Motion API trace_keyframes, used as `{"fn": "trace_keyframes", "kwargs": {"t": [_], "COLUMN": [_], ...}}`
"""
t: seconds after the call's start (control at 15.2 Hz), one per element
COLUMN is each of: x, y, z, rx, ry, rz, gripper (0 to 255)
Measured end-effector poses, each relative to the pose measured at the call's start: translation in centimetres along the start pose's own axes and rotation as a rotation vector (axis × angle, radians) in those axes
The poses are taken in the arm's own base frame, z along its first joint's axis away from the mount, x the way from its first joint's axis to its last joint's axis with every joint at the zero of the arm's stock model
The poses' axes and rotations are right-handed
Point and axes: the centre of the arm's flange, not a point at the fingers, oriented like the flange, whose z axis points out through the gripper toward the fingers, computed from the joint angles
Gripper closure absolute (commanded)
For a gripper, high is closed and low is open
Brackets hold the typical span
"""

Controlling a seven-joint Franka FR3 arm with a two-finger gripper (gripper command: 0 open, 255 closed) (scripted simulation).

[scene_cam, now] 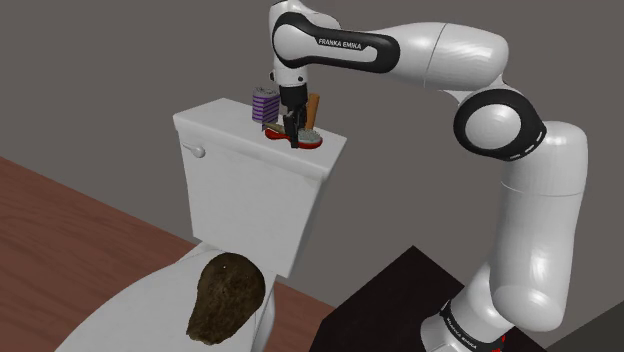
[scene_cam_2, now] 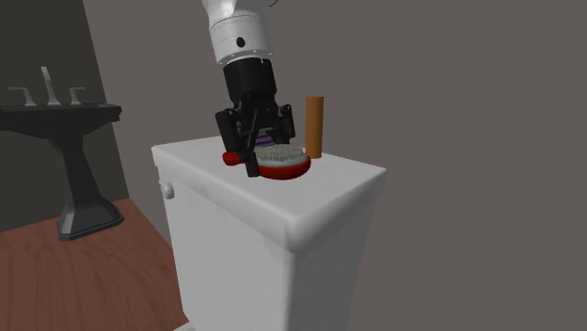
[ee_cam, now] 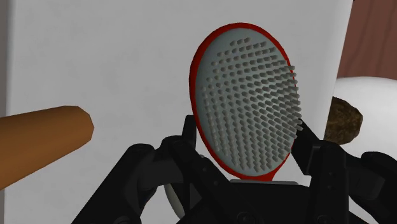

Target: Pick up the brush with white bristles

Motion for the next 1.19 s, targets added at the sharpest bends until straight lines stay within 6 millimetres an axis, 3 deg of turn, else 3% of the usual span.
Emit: {"fn": "trace_keyframes", "kwargs": {"t": [0.26, 1.19], "x": [0.0, -1.8], "y": [0.0, 0.1], "z": [-0.2, -7.0], "rx": [0.0, 0.0], "ry": [-0.001, -0.001], "rz": [0.0, 0.0], "gripper": [255, 255]}}
